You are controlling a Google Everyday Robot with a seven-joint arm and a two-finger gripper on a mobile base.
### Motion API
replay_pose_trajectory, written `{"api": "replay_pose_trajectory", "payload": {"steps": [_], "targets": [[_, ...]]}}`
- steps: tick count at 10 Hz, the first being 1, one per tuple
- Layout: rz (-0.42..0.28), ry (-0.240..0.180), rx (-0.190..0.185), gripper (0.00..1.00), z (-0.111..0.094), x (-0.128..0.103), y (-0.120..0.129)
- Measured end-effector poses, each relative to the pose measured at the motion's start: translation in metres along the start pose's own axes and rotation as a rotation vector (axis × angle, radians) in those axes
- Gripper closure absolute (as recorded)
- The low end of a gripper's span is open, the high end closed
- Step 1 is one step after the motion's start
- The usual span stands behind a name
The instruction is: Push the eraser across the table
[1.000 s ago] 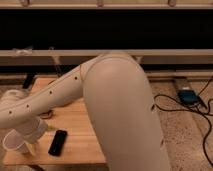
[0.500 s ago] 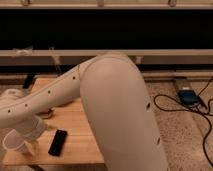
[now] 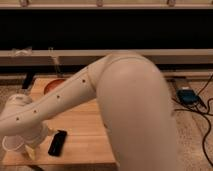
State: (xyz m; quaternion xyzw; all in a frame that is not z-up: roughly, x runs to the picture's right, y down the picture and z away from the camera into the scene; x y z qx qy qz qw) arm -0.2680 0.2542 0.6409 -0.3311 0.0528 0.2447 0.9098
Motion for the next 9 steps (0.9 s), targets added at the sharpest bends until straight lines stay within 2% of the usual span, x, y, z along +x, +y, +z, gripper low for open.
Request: {"api": "replay_pose_trajectory", "payload": {"steps": [1,2,3,6,9], "targets": [[0.001,-0.089,-0.012,0.20,0.000,0.009,0.006],[-0.011,-0.160,-0.022,0.21,0.000,0.015,0.019],[-0.024,-0.193,-0.024,0.26,0.002,0.017,0.029],[-0.080,-0.193,-0.035,0.55,0.021,0.007,0.053],[-0.100,-0.157,-0.044,0.85,0.051,-0.001,0.049]]}}
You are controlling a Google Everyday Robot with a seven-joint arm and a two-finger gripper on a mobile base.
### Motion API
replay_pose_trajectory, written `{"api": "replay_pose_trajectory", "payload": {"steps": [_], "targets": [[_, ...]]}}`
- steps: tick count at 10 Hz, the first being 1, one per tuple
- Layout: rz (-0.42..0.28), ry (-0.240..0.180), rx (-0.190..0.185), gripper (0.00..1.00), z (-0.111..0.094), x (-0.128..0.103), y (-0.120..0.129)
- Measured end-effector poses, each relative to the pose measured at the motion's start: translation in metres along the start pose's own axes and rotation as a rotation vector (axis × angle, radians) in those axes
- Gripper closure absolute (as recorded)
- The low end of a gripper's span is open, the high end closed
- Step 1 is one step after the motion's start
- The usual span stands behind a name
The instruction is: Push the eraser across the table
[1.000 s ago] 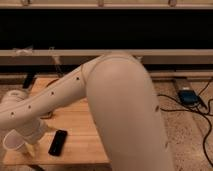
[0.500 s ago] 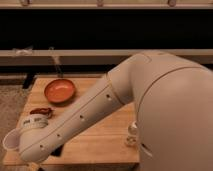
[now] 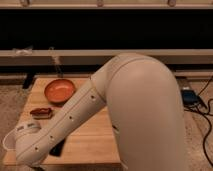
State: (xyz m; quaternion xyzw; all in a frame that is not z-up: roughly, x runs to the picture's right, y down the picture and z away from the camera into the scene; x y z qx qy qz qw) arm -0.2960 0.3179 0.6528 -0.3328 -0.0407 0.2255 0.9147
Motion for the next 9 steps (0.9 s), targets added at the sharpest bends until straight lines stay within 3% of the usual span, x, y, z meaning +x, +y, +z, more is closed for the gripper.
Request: {"api": "replay_pose_trajectory", "payload": {"steps": [2,5,9], "targets": [[0.003,0.018,-0.011,0.99,0.022,0.008,-0.007],[0.011,0.033,-0.033,1.00,0.047,0.016,-0.006],[0.001,0.038,-0.022,1.00,0.049,0.013,-0.008]]}}
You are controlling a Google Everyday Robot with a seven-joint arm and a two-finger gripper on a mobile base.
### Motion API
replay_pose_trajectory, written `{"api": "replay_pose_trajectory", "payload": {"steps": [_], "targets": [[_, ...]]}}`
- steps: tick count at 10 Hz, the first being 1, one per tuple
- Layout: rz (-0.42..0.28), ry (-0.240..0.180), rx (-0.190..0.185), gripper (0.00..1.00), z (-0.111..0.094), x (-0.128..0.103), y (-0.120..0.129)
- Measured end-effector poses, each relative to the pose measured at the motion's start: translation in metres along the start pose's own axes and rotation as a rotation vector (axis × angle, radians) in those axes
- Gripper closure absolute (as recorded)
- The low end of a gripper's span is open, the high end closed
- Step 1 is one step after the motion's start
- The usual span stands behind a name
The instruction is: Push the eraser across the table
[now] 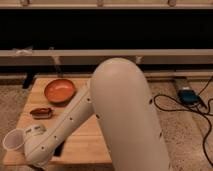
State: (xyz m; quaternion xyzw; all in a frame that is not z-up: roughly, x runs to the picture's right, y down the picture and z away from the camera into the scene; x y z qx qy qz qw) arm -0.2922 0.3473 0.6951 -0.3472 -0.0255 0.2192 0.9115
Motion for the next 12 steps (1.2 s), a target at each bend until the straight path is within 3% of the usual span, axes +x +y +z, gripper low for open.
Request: {"api": "replay_pose_trajectory", "payload": {"steps": [5,12], "targets": [[-0.018,0.010,0.030,1.00,0.000,-0.001,-0.014],[-0.042,0.016,0.039,1.00,0.015,-0.001,-0.025]]}}
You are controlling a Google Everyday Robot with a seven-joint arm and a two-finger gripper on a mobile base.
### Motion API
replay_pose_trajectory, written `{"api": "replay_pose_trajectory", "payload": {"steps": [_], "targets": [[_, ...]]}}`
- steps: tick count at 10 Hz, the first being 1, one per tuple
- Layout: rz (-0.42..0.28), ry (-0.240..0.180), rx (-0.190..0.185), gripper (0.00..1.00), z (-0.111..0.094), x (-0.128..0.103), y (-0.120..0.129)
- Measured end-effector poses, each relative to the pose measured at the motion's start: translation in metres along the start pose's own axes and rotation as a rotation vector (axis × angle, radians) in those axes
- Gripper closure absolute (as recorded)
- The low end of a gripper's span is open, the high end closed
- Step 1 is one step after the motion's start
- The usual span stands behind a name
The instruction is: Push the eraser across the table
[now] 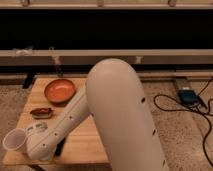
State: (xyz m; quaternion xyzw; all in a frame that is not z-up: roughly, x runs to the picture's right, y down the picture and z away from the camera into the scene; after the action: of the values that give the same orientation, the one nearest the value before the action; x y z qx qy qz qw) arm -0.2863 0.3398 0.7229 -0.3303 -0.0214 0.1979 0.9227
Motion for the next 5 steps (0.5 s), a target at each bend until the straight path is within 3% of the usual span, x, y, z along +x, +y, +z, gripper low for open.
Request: {"api": "replay_pose_trajectory", "payload": {"steps": [5], "targets": [[0.010,-0.019,0.018,1.00,0.001,-0.002,-0.023]]}}
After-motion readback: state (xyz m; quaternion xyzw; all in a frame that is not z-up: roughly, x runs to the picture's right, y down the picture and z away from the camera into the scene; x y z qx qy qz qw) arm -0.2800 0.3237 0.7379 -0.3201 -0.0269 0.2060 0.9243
